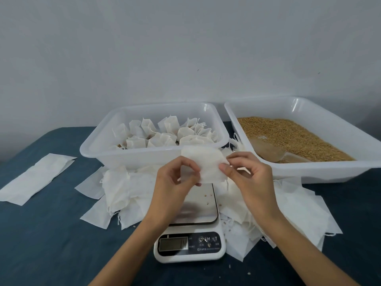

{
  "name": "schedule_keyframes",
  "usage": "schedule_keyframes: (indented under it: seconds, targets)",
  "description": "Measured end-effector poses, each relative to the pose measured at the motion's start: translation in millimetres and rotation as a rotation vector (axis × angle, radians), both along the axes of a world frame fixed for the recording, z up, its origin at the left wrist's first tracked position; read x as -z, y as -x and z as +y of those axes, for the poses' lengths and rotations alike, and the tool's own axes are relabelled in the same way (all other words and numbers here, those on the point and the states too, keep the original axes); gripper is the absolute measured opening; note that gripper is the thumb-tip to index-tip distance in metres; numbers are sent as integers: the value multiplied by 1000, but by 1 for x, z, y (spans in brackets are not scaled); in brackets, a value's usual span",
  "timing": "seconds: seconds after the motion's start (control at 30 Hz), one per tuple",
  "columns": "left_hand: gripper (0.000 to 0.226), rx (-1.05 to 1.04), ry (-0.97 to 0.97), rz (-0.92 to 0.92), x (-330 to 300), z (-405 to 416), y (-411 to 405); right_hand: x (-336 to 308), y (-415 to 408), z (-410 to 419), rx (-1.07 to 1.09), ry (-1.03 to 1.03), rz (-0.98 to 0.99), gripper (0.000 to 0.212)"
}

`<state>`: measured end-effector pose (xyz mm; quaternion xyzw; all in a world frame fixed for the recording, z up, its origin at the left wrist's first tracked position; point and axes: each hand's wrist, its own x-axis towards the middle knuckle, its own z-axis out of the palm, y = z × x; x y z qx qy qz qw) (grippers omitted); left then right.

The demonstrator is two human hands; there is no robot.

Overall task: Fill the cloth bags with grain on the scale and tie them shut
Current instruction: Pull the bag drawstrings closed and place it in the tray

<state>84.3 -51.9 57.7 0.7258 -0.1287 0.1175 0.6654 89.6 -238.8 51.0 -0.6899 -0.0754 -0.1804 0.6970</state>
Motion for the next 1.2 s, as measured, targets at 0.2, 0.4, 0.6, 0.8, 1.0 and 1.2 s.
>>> schedule_keyframes:
  seconds: [0.2,0.4,0.6,0.8,1.0,1.2]
  targets:
    - [37,-6,59,-12,4,-7,3,-2,2,-4,-49,-82,-11,9]
    - [32,-24,75,-18,6,-8,3,-5,6,0,-217,-17,29,7]
    - [37,2,83,-6,3,-5,3,-5,7,2,-205,107,-50,20]
    - [30,-21,149,-12,2,-1,0,1,5,1,-235,159,-20,38]
    - [26,-28,175,-3,4,1,-2,-4,7,-1,-244,176,-32,43]
    - [26,-26,214,37,4,3,-5,-2,10,-2,-228,308,-77,52]
